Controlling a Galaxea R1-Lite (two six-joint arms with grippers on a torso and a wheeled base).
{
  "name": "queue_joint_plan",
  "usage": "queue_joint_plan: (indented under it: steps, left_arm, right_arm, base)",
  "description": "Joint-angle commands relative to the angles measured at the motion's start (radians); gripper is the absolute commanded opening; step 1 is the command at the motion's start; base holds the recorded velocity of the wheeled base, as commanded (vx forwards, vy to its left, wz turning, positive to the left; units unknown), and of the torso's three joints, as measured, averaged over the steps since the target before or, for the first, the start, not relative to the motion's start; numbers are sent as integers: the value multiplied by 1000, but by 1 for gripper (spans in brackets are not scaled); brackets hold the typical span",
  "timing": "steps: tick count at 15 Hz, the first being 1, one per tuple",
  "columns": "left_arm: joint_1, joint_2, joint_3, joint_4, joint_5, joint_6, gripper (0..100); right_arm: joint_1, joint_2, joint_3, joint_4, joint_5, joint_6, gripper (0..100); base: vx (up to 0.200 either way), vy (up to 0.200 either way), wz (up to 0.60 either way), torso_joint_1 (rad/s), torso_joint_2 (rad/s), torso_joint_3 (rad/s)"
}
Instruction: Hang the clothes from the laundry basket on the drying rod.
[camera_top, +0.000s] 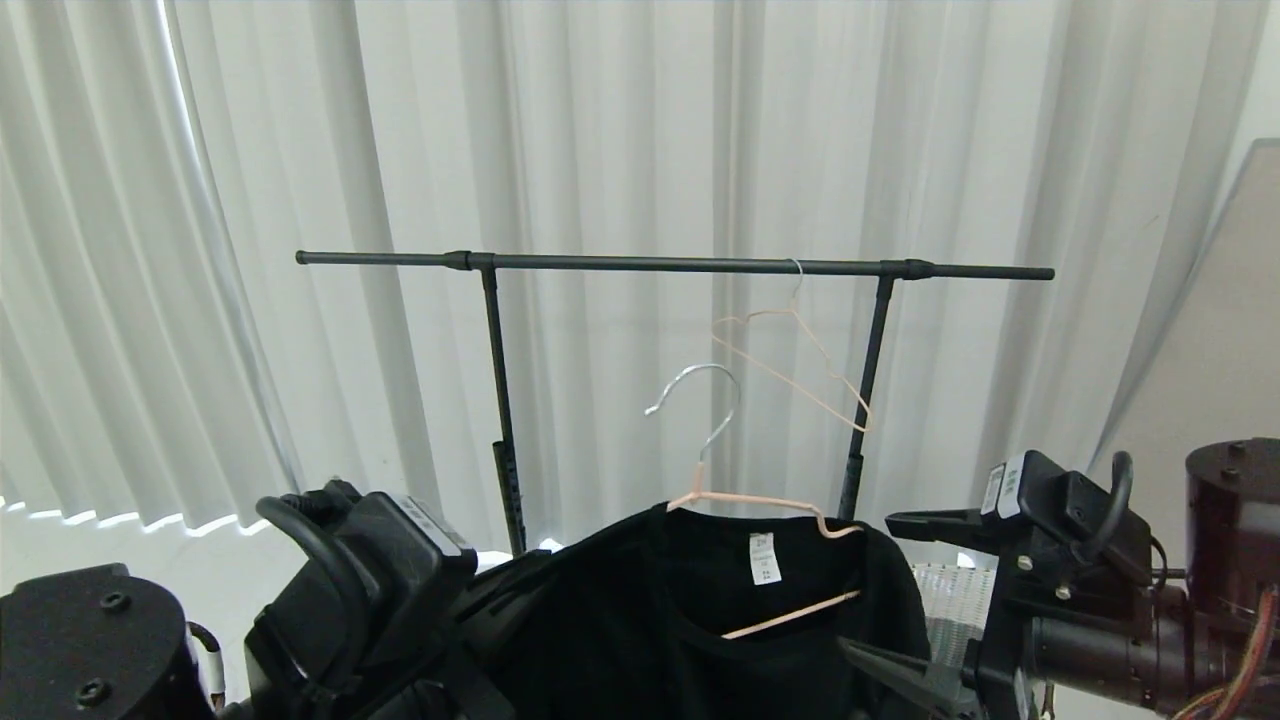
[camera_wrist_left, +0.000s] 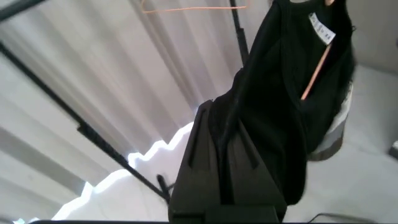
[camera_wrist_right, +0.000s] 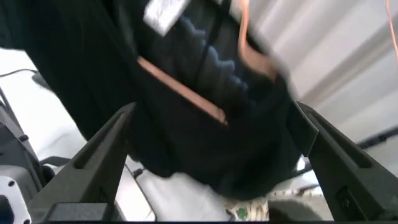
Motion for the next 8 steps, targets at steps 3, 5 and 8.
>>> queue_joint_plan:
  steps: [3,5,8]
  left_arm:
    - [-5,-8,10,0,-65,45,0]
    - [-5,-10,6,-2,-127,94,0]
    - [-5,-19,9,-2,-216,183,0]
  right_arm:
    - [-1,23,-98,89,56,-43,100]
    - [1,19,-139,184,108,-70,100]
    - [1,17,-207,365,201,-135,100]
  base:
    - [0,0,0,0,0,0]
    - [0,0,0,0,0,0]
    - [0,0,0,0,0,0]
